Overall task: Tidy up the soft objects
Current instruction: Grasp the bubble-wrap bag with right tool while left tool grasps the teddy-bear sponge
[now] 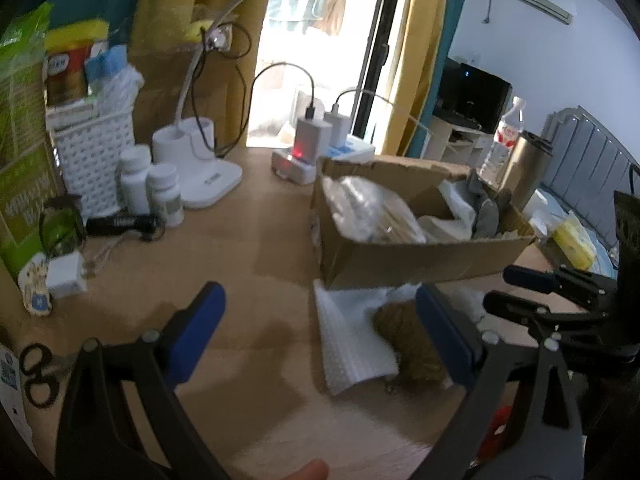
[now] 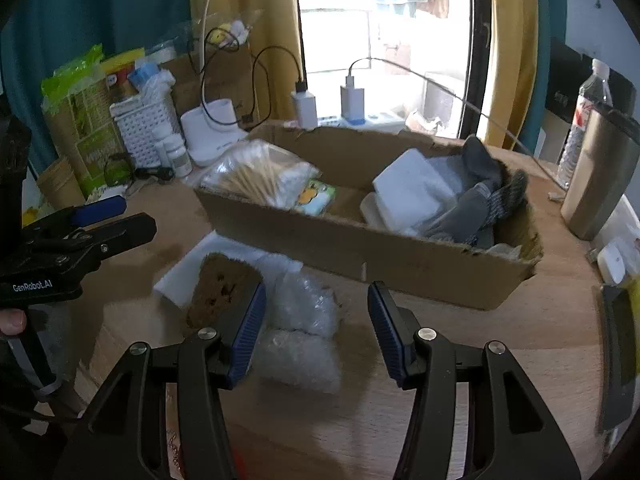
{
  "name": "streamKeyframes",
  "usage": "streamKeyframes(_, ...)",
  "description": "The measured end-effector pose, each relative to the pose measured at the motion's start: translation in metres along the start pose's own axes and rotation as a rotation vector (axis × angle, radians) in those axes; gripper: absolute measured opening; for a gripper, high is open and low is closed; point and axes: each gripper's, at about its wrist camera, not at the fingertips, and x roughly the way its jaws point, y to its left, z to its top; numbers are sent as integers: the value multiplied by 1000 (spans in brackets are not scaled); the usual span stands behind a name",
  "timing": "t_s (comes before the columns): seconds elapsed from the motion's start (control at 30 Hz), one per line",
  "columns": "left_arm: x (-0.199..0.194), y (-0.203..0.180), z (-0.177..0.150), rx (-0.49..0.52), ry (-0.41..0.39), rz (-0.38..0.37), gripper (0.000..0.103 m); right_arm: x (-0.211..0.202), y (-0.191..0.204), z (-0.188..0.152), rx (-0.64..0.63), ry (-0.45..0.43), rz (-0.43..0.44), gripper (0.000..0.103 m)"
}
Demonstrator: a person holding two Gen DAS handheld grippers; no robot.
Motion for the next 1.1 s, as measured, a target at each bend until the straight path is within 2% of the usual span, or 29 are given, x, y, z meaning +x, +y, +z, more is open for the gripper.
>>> streamKeyframes(0.33,4,3,-19,-15,36,5,97,16,6,-13,0,54,29,56)
streamKeyframes(0.47,5,-3,-20,8,46,4,97,17,4,-16,-3,60,36,46)
streamKeyframes(0.6,9,-11,-19,45,60,39,97,13,2,-19,-15,55,41,43)
streamKeyframes(1.1,20,-62,-18,163,81,54,97,-16,-33,-31,28,-12,53,43)
